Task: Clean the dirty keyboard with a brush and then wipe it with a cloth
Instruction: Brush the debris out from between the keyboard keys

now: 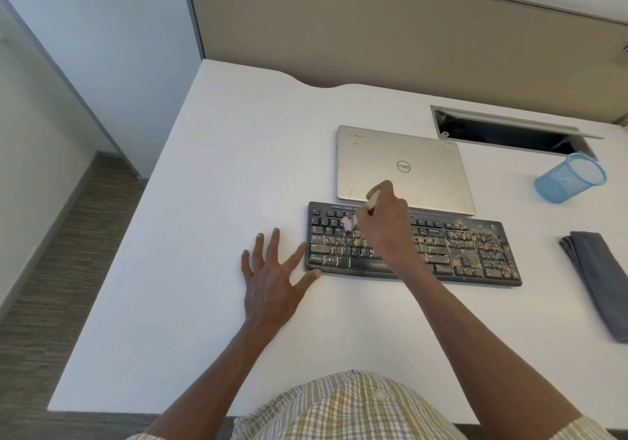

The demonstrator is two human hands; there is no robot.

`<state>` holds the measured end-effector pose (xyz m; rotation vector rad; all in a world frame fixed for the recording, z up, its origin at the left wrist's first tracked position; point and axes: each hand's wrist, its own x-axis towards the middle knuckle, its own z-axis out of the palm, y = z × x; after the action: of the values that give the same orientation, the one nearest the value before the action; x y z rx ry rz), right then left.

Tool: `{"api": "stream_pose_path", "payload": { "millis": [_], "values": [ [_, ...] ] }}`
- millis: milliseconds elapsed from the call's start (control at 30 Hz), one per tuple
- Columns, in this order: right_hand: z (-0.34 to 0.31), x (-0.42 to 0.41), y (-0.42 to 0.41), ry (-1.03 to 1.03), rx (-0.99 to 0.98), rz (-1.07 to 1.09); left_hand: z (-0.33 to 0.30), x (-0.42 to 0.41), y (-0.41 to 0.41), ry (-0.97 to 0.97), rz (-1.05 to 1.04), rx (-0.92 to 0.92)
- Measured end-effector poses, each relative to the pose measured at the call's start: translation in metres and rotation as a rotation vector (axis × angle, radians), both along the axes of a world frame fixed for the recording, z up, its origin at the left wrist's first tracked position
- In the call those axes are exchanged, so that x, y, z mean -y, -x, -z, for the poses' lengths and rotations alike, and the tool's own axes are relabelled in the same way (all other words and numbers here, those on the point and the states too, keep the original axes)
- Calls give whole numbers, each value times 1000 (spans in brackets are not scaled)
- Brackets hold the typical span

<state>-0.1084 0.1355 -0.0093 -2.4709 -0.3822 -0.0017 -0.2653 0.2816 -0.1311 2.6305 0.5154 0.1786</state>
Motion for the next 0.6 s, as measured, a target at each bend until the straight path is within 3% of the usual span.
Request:
{"api": "stream_pose_path", "payload": {
  "millis": [267,400,600],
  "values": [
    [1,4,-3,-39,-58,20,-1,0,0,-7,-2,10],
    [-5,12,-7,-162,-13,127,0,0,0,-9,-4,-2],
    [1,17,-6,-30,-39,89,-2,0,1,11,-7,1]
  ]
}}
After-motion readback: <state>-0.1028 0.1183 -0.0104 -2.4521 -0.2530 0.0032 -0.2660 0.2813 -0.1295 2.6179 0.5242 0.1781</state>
